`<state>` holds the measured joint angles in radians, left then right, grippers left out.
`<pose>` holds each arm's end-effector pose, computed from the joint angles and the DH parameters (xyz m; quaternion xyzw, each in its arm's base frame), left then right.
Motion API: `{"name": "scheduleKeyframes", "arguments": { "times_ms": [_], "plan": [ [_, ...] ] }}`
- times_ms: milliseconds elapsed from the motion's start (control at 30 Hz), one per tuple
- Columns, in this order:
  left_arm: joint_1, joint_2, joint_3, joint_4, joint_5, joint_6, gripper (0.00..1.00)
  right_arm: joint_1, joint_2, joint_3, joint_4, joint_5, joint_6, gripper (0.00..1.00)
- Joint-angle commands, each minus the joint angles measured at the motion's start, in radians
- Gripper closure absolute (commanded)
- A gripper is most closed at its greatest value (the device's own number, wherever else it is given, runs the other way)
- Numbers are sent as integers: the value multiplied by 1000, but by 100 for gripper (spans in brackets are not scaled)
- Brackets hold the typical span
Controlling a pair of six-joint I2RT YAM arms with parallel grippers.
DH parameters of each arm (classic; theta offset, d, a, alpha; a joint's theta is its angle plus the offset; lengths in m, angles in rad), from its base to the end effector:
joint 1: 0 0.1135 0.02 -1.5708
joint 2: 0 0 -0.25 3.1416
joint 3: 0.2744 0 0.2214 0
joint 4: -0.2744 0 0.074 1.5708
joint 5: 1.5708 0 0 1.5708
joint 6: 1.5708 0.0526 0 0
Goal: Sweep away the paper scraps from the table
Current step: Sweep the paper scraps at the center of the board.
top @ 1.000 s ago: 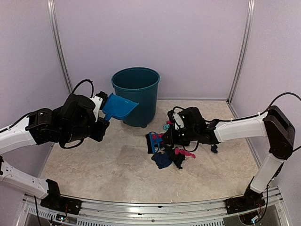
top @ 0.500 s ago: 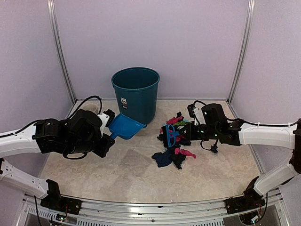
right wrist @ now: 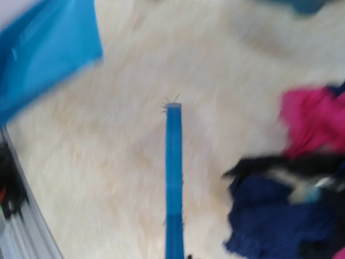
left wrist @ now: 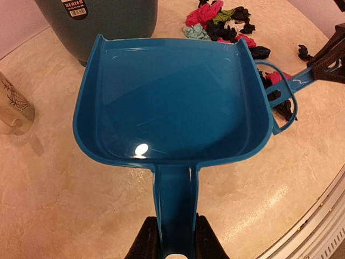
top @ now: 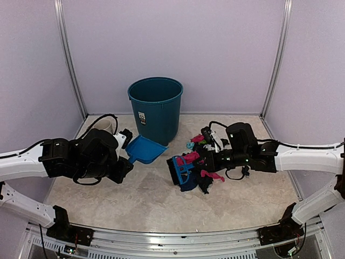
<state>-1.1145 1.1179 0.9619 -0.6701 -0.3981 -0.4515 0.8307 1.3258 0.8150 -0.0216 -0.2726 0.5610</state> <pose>0.1124 -0.1826 0.2744 0.2292 0.8868 -0.1210 0.3827 0.1797 0.2178 0.2409 -0.1824 0.8433 0.4057 0.3017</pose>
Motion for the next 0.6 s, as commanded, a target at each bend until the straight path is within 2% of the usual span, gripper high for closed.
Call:
{"name": "scheduleKeyframes", "arguments": {
  "times_ms": [0, 100, 267, 567],
  "plan": [
    [-13, 1, -23, 21, 26, -22, 98, 43, 109, 7, -29, -80, -21, 100],
    [-20, 8, -27, 11, 30, -33, 98, 52, 169, 20, -22, -77, -32, 100],
    [-37, 27, -41, -1, 43, -53, 98, 24, 229, 71, -109, 54, -79, 100],
    [-68, 71, -101, 48, 117, -87, 98, -100, 125, 44, -206, 153, -167, 100]
  ]
}}
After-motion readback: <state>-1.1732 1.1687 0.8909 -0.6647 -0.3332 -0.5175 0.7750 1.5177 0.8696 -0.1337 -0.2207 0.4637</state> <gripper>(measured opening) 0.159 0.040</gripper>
